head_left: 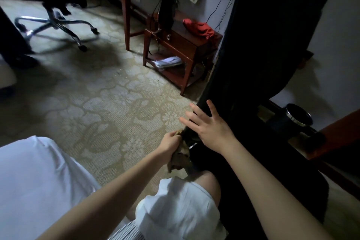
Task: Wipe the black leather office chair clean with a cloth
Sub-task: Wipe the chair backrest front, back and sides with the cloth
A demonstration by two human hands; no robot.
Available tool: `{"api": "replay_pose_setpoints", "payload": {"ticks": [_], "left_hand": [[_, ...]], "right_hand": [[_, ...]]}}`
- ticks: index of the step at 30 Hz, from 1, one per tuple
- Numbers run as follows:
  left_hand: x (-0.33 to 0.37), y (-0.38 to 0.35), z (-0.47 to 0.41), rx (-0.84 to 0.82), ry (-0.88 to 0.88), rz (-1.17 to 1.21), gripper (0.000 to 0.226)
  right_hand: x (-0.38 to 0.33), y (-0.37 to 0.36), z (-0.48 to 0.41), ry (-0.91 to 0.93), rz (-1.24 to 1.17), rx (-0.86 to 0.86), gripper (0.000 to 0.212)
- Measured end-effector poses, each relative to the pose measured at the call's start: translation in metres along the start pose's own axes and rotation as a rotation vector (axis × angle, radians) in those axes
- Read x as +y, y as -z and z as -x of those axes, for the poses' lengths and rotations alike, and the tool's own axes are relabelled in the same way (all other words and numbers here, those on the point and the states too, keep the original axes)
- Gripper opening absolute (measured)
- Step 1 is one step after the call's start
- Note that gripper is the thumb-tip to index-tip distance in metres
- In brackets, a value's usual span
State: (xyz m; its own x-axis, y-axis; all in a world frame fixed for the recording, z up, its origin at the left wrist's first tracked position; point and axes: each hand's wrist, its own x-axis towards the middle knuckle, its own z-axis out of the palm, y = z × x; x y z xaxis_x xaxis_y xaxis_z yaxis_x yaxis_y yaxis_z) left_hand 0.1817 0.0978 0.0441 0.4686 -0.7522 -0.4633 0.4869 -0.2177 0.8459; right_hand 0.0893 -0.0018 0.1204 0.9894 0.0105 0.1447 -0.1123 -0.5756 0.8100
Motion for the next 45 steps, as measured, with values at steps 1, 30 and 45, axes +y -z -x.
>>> {"api": "replay_pose_setpoints", "payload": {"ticks": [1, 30, 45], "left_hand": [[0.009, -0.002, 0.007, -0.031, -0.016, 0.051, 0.034], [0.135, -0.026, 0.102, -0.151, -0.456, -0.491, 0.042], [0.141, -0.013, 0.174, -0.358, -0.508, -0.855, 0.028]], "right_hand": [[0.0, 0.003, 0.0, -0.005, -0.053, -0.009, 0.078], [0.057, 0.128, 0.005, -0.323, 0.112, -0.495, 0.078], [0.022, 0.167, 0.093, -0.341, 0.173, -0.012, 0.049]]}}
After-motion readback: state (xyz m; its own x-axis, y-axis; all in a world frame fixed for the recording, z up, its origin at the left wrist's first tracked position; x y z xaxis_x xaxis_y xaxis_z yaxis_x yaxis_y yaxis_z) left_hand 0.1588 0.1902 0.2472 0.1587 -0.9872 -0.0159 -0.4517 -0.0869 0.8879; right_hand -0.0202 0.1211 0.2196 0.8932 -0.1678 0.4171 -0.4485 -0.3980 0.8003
